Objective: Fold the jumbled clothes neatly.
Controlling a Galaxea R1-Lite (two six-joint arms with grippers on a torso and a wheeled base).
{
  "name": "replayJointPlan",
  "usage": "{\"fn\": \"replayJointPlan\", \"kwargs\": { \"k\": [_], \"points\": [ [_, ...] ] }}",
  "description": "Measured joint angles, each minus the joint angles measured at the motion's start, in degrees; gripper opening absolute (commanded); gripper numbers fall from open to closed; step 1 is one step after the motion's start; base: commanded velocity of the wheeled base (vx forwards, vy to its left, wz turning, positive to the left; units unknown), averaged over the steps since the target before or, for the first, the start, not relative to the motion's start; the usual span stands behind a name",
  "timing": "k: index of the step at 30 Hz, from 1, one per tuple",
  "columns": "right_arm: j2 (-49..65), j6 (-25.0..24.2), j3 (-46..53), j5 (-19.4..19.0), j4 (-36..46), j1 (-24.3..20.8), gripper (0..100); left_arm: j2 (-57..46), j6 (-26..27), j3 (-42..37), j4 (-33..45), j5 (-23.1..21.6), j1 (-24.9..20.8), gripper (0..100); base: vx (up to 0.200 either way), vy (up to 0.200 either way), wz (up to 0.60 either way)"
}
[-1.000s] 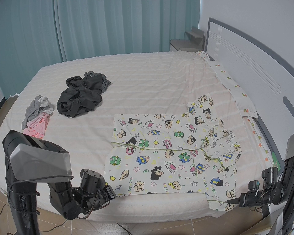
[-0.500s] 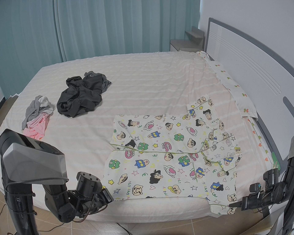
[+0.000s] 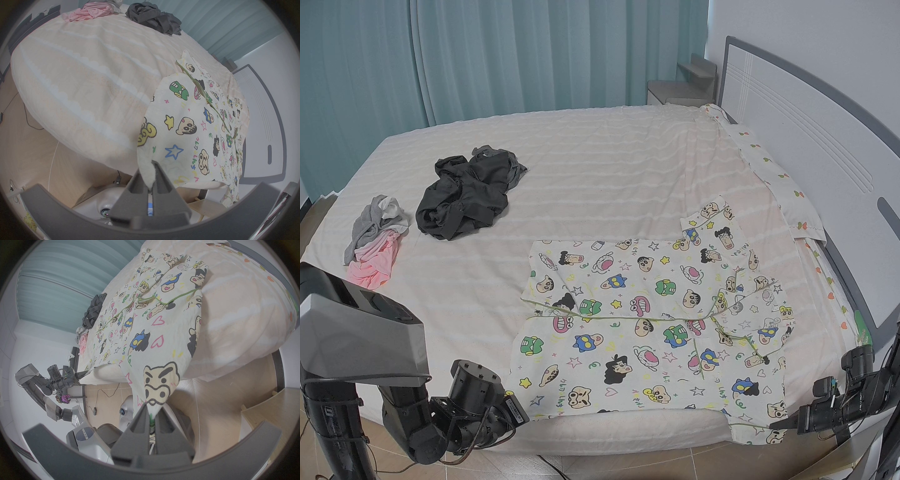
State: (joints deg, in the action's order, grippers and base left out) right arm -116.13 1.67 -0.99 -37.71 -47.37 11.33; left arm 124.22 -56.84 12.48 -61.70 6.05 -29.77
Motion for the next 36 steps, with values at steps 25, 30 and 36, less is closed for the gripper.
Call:
{"fn": "replayJointPlan", "kwargs": {
  "k": [25, 30, 36],
  "points": [
    [7.7, -17.4, -0.6, -3.6, -21.8, 0.2, 0, -7.3, 0.7, 11.6, 1.0, -0.1, 0.7, 0, 0.0, 0.0, 0.0],
    [6.9, -20.6, -3.1, -3.5, -24.1, -0.1, 0, -6.1, 1.3, 16.5, 4.5, -0.1, 2.2, 0, 0.0, 0.0, 0.0],
    [5.8, -24.2, -7.5, -3.1, -24.5, -0.7, 0, -4.5, 1.6, 22.8, 9.1, -0.1, 4.3, 0, 0.0, 0.0, 0.0]
  ]
}}
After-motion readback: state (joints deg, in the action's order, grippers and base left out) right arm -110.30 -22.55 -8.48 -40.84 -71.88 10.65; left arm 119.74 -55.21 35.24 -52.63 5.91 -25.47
